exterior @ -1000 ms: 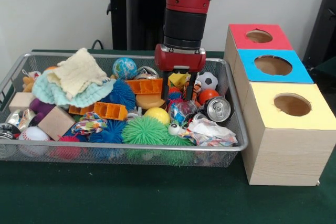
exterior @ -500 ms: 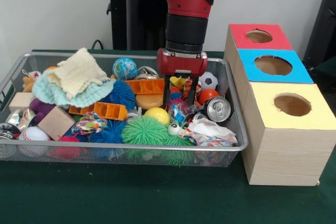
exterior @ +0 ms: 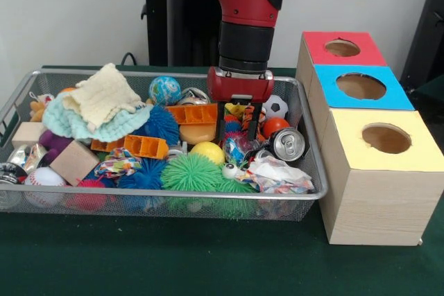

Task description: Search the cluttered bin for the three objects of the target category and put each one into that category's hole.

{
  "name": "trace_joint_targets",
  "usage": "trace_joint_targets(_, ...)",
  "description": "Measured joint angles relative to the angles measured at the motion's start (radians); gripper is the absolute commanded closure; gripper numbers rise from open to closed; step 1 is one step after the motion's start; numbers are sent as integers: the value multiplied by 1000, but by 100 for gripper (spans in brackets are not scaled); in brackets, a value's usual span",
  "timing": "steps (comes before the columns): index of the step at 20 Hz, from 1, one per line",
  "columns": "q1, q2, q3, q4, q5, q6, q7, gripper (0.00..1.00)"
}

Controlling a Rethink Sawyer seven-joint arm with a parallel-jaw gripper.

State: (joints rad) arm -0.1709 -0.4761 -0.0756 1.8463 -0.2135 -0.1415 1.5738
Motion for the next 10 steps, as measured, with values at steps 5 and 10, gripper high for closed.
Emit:
trace_joint_targets(5, 0, 18, -1, 0, 11, -15, 0, 0)
trace_joint_targets(10, 0, 40, -3, 0, 29, -52, 0, 0)
